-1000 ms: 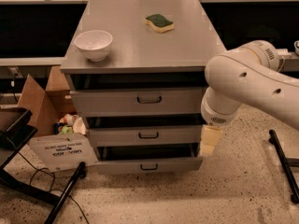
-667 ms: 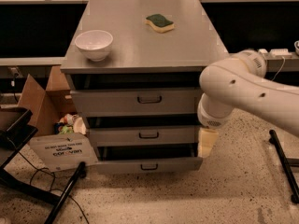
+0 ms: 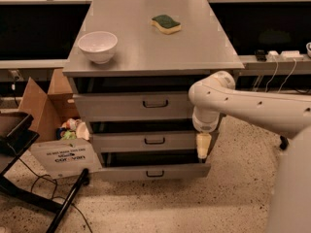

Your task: Open middle drawer

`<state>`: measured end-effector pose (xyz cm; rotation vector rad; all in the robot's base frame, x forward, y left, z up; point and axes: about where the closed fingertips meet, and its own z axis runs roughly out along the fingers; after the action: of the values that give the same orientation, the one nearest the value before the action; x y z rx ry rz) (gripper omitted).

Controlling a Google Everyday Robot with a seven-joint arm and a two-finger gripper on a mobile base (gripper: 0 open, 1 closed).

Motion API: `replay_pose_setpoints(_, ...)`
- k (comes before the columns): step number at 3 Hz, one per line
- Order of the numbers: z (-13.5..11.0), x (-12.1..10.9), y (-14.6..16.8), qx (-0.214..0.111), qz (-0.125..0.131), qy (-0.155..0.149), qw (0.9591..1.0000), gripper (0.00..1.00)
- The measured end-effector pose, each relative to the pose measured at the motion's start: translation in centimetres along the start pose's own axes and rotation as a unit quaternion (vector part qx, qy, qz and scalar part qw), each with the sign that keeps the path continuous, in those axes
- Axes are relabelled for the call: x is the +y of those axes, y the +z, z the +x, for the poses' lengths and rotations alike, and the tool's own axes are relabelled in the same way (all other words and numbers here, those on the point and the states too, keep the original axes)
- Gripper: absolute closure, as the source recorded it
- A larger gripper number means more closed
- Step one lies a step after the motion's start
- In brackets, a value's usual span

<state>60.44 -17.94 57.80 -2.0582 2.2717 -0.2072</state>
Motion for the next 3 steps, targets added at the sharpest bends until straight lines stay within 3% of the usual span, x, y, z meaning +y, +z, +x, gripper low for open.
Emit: replay_pose_setpoints(3,-2.0,-1.5,9.3,-0.038,-0.042,-0.022,0.9981,0.0)
